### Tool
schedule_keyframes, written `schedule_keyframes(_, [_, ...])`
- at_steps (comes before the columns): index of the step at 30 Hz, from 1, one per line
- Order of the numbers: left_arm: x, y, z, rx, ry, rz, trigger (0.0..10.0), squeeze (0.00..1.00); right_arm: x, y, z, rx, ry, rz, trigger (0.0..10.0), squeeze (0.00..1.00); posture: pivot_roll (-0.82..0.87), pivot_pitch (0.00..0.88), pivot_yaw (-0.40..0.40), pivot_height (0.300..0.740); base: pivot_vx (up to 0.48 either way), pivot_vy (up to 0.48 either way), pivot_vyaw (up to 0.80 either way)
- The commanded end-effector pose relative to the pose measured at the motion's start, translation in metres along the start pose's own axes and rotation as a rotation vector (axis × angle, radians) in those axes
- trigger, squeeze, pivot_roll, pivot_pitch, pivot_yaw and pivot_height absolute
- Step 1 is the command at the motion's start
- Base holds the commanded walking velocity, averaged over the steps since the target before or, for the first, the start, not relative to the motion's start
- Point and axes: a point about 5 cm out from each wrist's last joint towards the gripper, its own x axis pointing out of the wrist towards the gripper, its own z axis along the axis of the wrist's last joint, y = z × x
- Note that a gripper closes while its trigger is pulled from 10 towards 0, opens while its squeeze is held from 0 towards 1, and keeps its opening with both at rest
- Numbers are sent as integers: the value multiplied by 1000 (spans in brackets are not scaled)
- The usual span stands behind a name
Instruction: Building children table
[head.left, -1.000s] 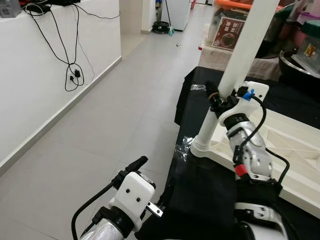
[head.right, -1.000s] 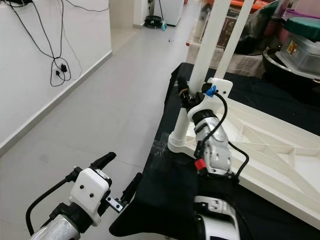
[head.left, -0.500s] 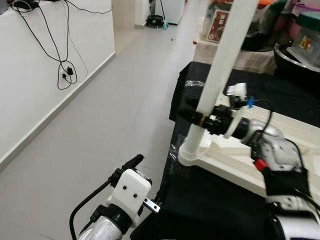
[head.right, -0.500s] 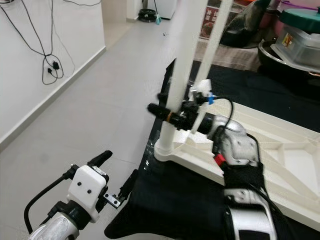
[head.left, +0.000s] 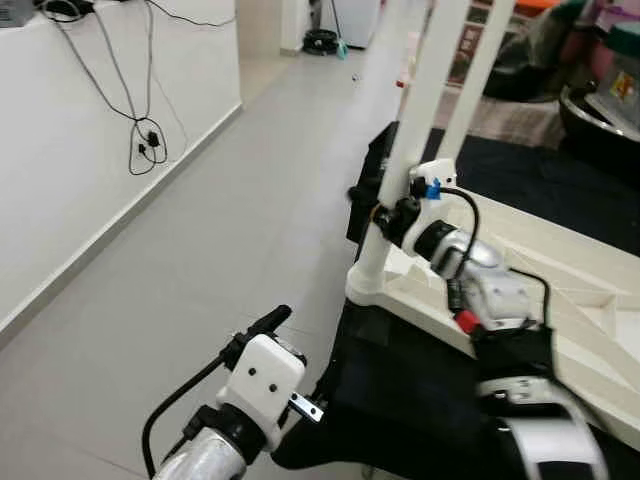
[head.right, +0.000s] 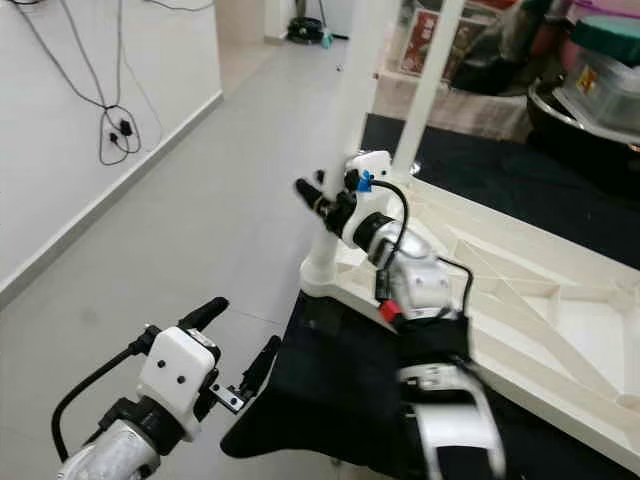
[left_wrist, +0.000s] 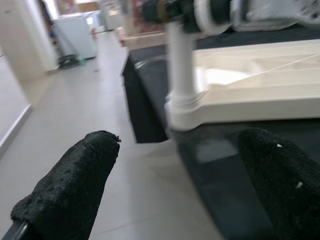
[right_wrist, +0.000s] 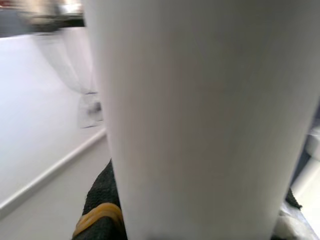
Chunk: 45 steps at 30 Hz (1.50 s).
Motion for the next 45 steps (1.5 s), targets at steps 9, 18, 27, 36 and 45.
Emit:
schedule_keyframes(9, [1,-2,-2,-1,9,-17,10000,0,-34,-12,-27,154,91,-520,0,0,129,65,-108,740,0,0,0])
schedule_keyframes(18, [-1,-1,-2,2,10,-21,10000,0,-15,5,-9,182,-76,-332,10000,1000,135,53,-117,740,0,0,0])
schedule_keyframes(27, [0,-7,-3,-2,9,-36,10000,0,-3,-23,23,203,-166,139,10000,0,127,35,-116,740,0,0,0])
schedule_keyframes(36, [0,-6,-3,2,6,-36,10000,0,-19,-4,19,119,8,853,10000,0,138,38,-125,740,0,0,0])
schedule_keyframes(45, [-1,-4,-2,12,7,-29,10000,0,-11,17,-12,-78,169,1015,0,0,153,47,-128,740,0,0,0])
